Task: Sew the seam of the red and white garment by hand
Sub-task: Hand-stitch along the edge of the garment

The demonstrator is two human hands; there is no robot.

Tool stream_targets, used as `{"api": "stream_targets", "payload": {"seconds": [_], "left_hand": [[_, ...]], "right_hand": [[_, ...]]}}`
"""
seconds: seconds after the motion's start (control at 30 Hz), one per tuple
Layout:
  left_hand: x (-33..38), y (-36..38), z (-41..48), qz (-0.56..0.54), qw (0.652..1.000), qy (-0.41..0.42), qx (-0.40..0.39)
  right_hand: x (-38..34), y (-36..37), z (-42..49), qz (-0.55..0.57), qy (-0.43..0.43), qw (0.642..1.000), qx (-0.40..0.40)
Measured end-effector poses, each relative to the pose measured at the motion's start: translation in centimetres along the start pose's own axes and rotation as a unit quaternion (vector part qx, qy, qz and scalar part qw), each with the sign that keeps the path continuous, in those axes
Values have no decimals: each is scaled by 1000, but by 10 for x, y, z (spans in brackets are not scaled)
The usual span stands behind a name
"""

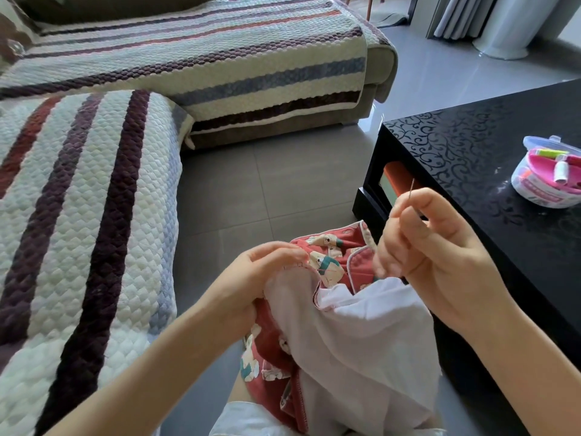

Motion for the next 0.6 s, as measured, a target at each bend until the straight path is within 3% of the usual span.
{"api": "stream_targets", "payload": {"seconds": [0.1,0.17,0.37,0.6], "left_hand": [[14,-5,7,-12,999,4,-38],[31,-10,9,38,997,29,-59],[89,-18,5,151,973,152,-81],[128,-5,-2,143,958,202,-144]], "right_hand": [[-5,-10,7,-33,-5,999,21],[-5,-15,12,-103,-9,994,33],[23,-8,25,-326,32,945,-7],[40,-5,40,-369,62,927,-29]]}}
Point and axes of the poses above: each hand's wrist, its own z-axis towards the middle knuckle, its own y-axis out of the palm, x = y × z, the point moved 7 cm from there along z, towards the middle knuckle, and after that the axes turned 14 degrees about z, right-handed, at the moved point
